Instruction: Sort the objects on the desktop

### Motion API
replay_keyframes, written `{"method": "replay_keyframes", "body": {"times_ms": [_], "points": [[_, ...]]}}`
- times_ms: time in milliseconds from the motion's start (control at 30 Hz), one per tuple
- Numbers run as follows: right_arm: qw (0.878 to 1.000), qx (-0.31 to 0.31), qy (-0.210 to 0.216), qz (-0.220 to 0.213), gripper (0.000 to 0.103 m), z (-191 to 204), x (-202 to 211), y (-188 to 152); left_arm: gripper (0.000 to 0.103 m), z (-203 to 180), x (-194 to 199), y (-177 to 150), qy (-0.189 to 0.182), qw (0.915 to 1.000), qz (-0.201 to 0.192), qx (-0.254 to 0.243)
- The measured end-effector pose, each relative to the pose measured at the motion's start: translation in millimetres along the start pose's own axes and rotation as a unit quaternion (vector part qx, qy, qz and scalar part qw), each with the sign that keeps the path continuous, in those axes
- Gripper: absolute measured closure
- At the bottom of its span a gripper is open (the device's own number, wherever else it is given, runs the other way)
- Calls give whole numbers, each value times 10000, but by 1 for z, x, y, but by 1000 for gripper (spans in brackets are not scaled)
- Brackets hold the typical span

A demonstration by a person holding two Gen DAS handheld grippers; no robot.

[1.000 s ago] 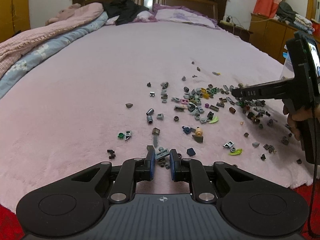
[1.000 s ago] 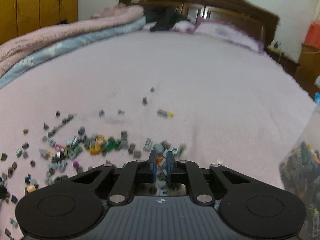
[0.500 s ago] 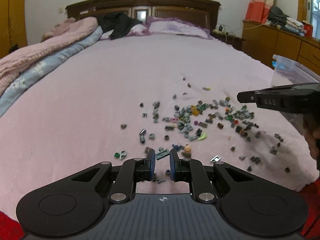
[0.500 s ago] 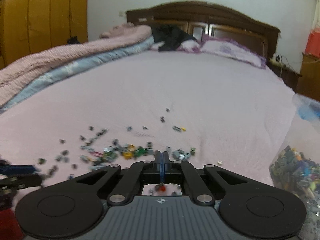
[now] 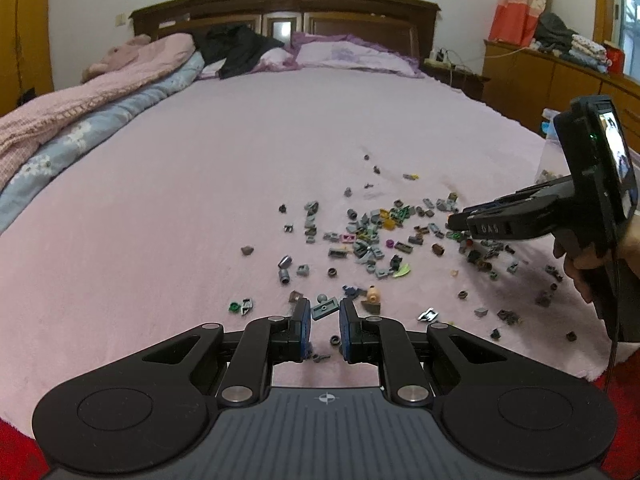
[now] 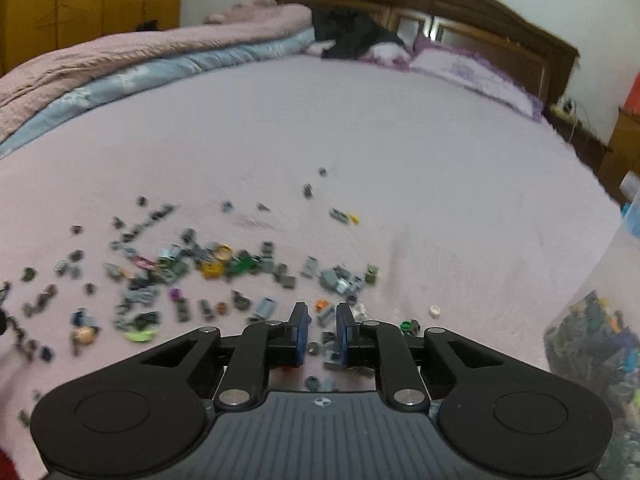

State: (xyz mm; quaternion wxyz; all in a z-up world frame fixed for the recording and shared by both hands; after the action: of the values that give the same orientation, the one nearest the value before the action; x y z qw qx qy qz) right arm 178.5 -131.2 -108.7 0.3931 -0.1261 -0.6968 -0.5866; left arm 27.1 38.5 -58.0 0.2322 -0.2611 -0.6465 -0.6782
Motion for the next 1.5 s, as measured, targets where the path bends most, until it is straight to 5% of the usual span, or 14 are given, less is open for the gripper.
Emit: {"method": "replay_keyframes", "body": {"times_ms": [233, 667, 833, 1200, 1500], "points": [[9998, -17, 199, 38, 93, -4, -10, -6, 86, -3, -7, -3, -47, 9999, 101, -24], [9996, 200, 187, 111, 89, 3, -14, -4, 86, -6, -1, -1, -53, 9999, 44, -106], [9999, 29, 167, -25, 99, 0, -5, -4, 86, -5, 3, 1, -42, 9999, -18, -108], [9946, -364, 430, -868, 99, 21, 85, -4, 86, -15, 19, 17, -146, 9992, -311, -213], [9901, -453, 643, -1161, 100, 37, 155, -11, 86, -44, 43, 45, -428, 9951, -756, -463]]}}
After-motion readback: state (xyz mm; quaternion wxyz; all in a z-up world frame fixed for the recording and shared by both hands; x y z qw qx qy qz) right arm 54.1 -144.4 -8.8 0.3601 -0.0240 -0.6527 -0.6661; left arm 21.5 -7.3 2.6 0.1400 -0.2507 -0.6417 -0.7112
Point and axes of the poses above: each gripper's, at about its wrist camera, not at the fingertips, and x roughly against the way its jaws point, z to its left, y to its top, the point moved 7 cm from there along -x, roughly the way its jaws point, and after that the axes turned 5 degrees about y, right-handed, at the moved point
